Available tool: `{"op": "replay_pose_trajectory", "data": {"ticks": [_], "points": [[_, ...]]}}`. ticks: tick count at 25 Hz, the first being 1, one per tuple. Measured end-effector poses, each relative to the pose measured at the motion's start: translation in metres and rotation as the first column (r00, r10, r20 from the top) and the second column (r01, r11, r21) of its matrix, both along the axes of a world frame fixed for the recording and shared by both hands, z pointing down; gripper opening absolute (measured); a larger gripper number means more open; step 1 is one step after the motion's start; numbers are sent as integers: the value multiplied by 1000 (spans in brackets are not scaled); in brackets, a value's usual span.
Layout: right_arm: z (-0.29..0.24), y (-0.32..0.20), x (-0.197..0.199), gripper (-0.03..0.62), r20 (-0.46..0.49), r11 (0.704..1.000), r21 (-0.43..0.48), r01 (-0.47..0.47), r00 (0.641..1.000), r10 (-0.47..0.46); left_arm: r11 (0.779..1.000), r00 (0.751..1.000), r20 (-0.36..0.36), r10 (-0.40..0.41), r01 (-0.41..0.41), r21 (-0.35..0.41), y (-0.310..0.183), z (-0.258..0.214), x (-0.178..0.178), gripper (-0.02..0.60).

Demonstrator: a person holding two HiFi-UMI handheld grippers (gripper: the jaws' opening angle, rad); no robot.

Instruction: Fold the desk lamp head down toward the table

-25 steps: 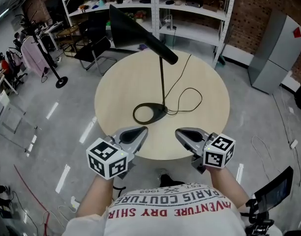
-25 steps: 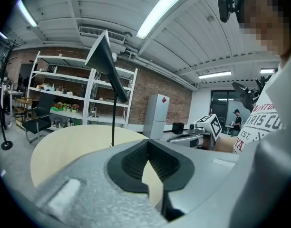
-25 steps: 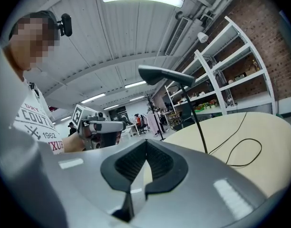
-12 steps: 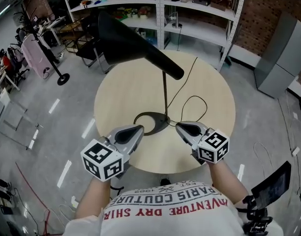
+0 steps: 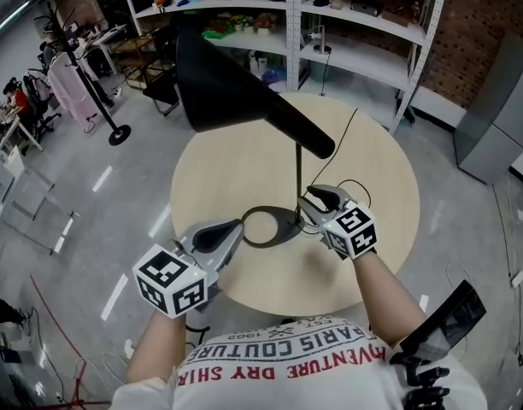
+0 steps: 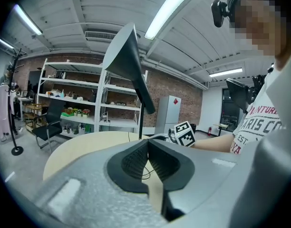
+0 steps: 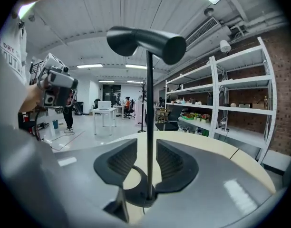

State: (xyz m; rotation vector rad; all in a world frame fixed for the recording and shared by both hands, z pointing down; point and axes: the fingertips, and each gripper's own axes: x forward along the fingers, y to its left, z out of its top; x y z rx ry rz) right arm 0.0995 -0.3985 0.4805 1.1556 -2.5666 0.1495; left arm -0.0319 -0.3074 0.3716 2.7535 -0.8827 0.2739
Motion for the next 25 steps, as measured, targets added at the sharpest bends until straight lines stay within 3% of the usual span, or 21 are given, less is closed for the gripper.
{"op": "replay_pose_trajectory", "data": {"ticks": [3,9,14,25], "points": [[8,-15,-5,126,-17,1000,9,-14,1000,14,1000,1000,3,-3,3,-1,1,2,-3,50],[9,-19,-16,69,-13,1000,31,-6,1000,6,1000,1000,-20,-23,23,-1,0,-2,-14,103],[8,-22,-18,44,-9,999,37,-2,1000,3,1000,1000,5,-21,21,22,-4,-13,-16,138],[13,-22,-16,41,-19,999,22,36,999,-36,974,997,47,-63,52,220,-31,-112,-28,140]]}}
